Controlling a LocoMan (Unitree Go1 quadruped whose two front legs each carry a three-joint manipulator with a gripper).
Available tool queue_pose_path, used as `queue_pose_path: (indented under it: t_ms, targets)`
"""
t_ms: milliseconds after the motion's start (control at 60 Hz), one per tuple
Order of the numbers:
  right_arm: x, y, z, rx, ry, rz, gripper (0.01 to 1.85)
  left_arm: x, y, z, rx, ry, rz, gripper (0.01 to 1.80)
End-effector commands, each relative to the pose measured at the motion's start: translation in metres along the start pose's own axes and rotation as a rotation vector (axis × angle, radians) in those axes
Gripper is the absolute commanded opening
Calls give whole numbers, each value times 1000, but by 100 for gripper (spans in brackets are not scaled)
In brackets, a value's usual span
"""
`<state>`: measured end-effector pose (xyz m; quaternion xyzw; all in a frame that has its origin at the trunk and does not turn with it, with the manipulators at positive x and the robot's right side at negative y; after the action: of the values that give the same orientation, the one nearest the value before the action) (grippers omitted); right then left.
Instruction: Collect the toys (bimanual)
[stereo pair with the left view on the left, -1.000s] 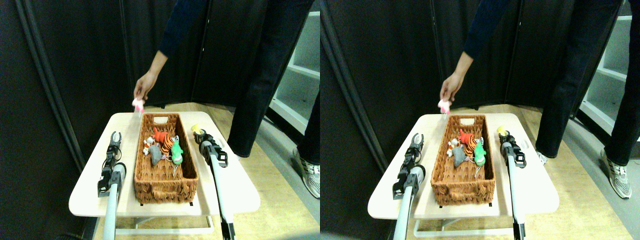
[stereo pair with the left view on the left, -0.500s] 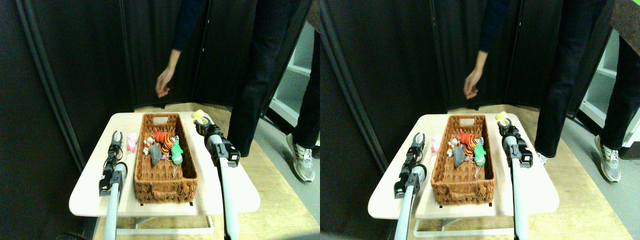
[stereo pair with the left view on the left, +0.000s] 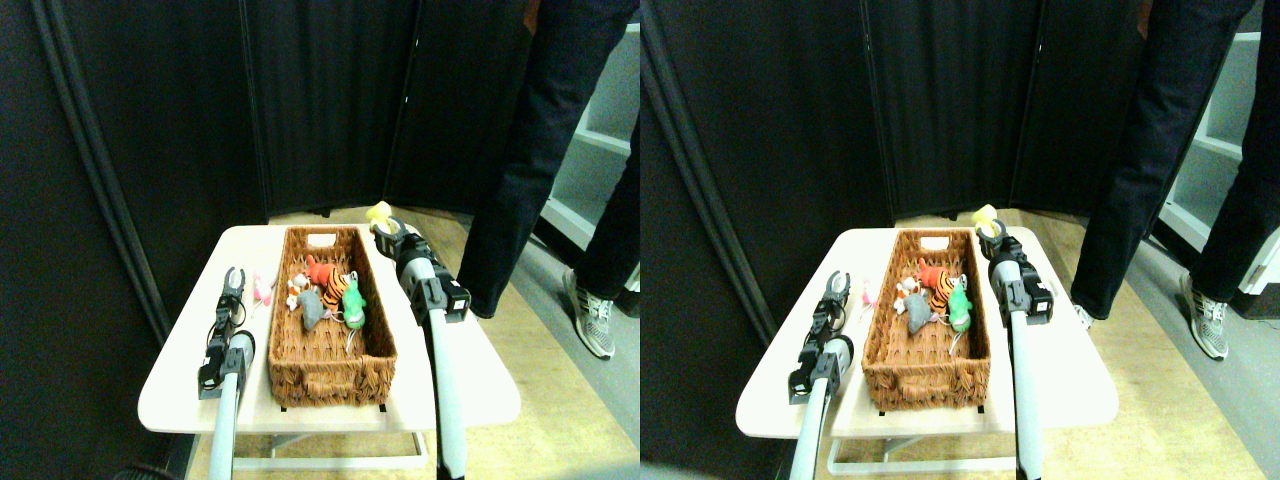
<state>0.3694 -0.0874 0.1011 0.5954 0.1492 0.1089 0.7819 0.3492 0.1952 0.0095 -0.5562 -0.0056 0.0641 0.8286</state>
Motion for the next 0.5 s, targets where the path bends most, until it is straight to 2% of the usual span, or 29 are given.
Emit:
queue_pose_path:
  t_ms: [17,133,317,400,450,500]
  targets:
    - [1,16,-12,-9,27,57,12,-3,-11,4,-13,-36,-50,5]
    - [2,21,-25,-5,77,79,14,-5,-11,5,-28,-42,-50,6]
    - [2,18,-46,15,125,40,11,-6,-9,7,-25,-38,-63,6]
    - [5,9,-55,8,173,-7,10,-7,-9,8,-28,-43,-61,6]
    - [7,0,-56,-18,198,-37,3,-7,-9,9,-24,-40,-64,6]
    - [7,-3,-55,-42,215,-74,5,-7,-8,9,-11,-39,-68,7]
